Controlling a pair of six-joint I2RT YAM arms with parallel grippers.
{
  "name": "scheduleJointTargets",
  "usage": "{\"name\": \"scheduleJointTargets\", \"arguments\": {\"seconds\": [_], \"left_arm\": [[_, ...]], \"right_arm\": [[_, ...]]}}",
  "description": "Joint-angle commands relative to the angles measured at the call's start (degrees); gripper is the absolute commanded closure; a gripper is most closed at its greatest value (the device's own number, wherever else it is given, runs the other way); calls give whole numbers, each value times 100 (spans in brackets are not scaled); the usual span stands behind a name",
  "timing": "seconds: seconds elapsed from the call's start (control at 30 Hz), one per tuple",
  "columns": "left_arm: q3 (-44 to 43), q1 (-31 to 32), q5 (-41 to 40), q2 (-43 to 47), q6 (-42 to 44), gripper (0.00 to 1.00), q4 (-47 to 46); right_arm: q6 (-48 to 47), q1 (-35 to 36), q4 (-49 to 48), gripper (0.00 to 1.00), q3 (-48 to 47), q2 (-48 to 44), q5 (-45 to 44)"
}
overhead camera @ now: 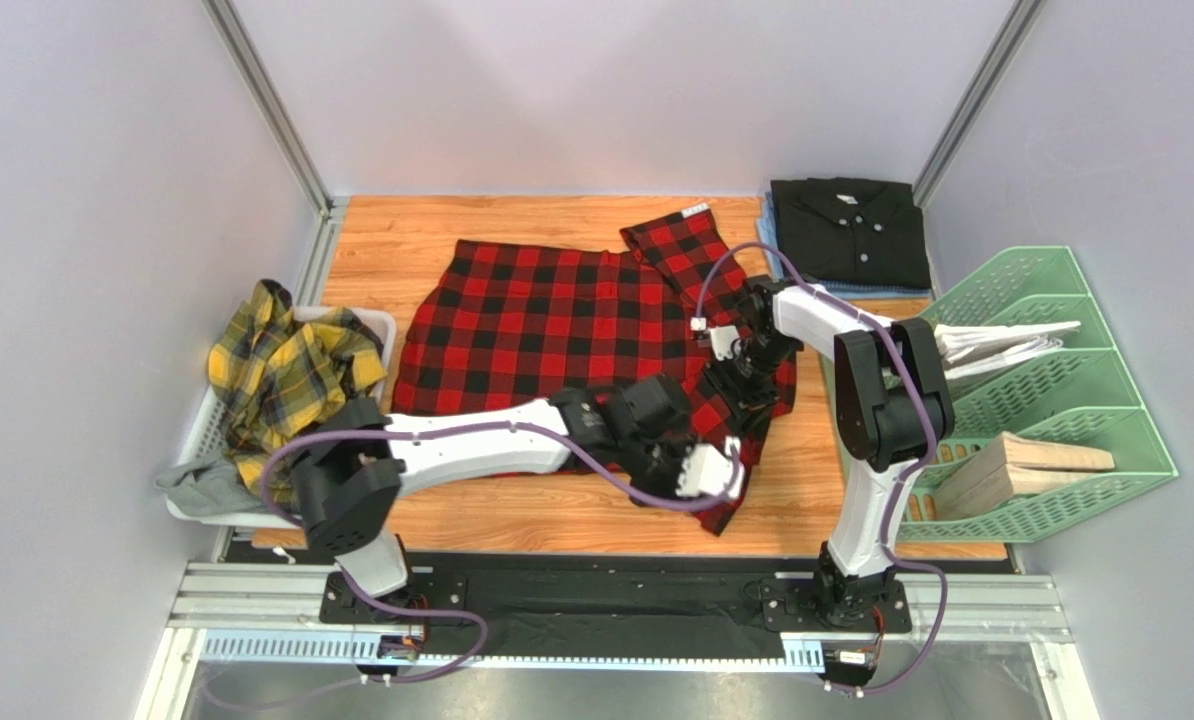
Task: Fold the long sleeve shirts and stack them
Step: Fold the shirt
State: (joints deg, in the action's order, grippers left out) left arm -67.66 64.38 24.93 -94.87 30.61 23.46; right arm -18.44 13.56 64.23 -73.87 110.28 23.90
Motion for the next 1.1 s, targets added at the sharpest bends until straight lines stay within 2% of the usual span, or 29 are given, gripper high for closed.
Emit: {"name": "scheduleJointTargets", "arguments": {"seconds": [0.0,0.03,0.07,0.33,0.4,0.43,0.5,0.53,0.57,0.73,0.77,0.8,0.87,1.0,1.07], "left_arm": [[-186,241,-549,-811,1052,48,-333],[-265,346,-550,-909,1157,48,-395],[-396,391,-542,-1102,1210,31,-413],[-951,699,-1200,-1973,1378,32,-369],[-1109,699,-1306,-2219,1325,43,-142],[-1170,699,-1306,-2281,1307,60,-45],[-1276,699,-1114,-2361,1307,77,236],[-1267,699,-1052,-2317,1281,93,272],[-1241,699,-973,-2117,1255,99,325],[-1311,672,212,-711,896,100,1159],[-1572,672,449,-247,798,100,1369],[-1732,681,930,-42,728,100,1772],[-2239,699,1320,388,482,100,2126],[-3173,769,2084,654,323,100,3310],[-3637,804,2305,715,270,100,3585]], "right_arm": [[16,-90,64,62,-198,90,159],[16,-99,72,62,-198,90,159],[16,-108,81,62,-190,90,141],[7,-143,116,62,-234,108,115],[16,-152,116,62,-251,125,80],[16,-152,125,63,-260,143,54],[16,-196,116,62,-312,178,53],[16,-213,116,63,-339,187,45],[16,-240,116,63,-356,213,45],[-64,-363,73,63,-453,99,-95],[-107,-389,55,63,-462,56,-140],[-134,-398,37,63,-471,29,-175],[-212,-433,11,63,-427,2,-280],[-379,-539,-129,63,-208,-155,-482],[-441,-617,-156,63,-102,-226,-509]]}}
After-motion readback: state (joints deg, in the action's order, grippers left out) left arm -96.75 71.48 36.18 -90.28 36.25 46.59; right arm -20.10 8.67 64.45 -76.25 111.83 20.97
